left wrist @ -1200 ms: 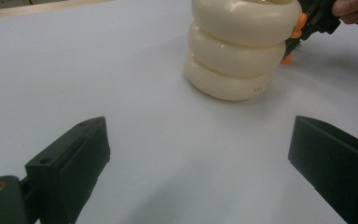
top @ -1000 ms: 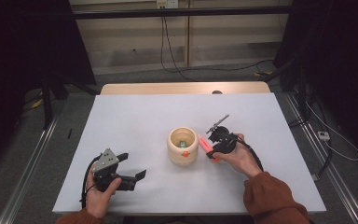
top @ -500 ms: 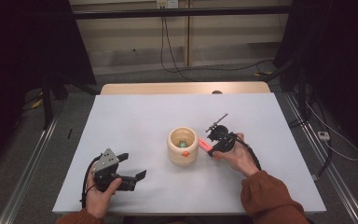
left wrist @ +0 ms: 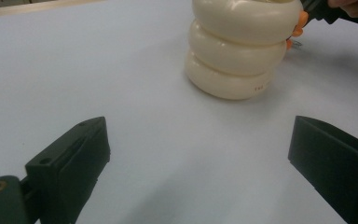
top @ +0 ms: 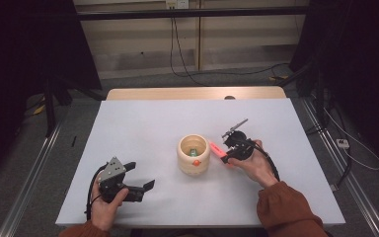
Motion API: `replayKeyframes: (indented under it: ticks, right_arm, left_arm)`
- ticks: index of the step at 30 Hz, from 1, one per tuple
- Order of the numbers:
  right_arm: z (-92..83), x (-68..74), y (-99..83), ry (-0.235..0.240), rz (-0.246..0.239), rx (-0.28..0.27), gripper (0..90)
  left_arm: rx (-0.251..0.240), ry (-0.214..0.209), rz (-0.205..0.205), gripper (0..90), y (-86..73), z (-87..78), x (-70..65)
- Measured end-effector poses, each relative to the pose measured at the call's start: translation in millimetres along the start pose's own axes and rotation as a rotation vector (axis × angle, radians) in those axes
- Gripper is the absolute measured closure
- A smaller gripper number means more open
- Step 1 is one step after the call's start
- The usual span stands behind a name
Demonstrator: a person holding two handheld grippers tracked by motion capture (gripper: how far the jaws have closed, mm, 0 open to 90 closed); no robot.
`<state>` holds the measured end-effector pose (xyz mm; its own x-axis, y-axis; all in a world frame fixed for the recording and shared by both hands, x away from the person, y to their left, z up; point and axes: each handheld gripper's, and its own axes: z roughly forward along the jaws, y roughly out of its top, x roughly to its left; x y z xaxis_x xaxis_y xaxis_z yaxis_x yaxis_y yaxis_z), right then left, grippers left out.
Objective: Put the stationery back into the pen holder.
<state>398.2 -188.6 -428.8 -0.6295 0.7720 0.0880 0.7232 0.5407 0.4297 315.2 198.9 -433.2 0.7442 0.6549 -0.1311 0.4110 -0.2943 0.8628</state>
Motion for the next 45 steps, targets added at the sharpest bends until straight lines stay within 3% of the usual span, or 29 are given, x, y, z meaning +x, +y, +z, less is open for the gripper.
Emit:
replayKeyframes:
  ticks: [5,12,22,29,35,42,45]
  right_arm:
    - [-10.2,-5.6,-3.6,0.002,0.001,-0.059,67.9]
    - [-19.9,-8.5,-7.7,0.007,-0.015,-0.105,67.9]
    - [-43.0,-16.1,-21.3,-0.018,-0.002,-0.166,67.9]
    - [-49.7,-17.5,-33.6,-0.006,-0.011,-0.172,67.9]
    - [-54.8,-17.8,-41.5,0.001,-0.014,-0.166,67.9]
    - [-63.8,-12.9,-57.9,0.041,-0.057,-0.157,67.9]
    - [-65.4,-7.2,-63.4,0.046,-0.087,-0.117,67.9]
  left_arm:
    - [0.001,0.000,0.001,5.1,0.1,0.3,0.4]
    - [-0.001,-0.002,0.000,5.1,0.1,0.0,0.3]
    - [-0.010,0.005,0.011,5.0,2.2,-0.8,1.1]
    - [-0.015,0.000,0.000,5.0,3.3,0.0,1.3]
    - [-0.013,-0.002,0.016,4.9,5.1,-1.4,0.5]
    - [-0.008,-0.026,0.029,5.0,10.0,-1.7,-3.0]
    - [-0.005,-0.045,0.031,5.0,11.6,-0.5,-5.4]
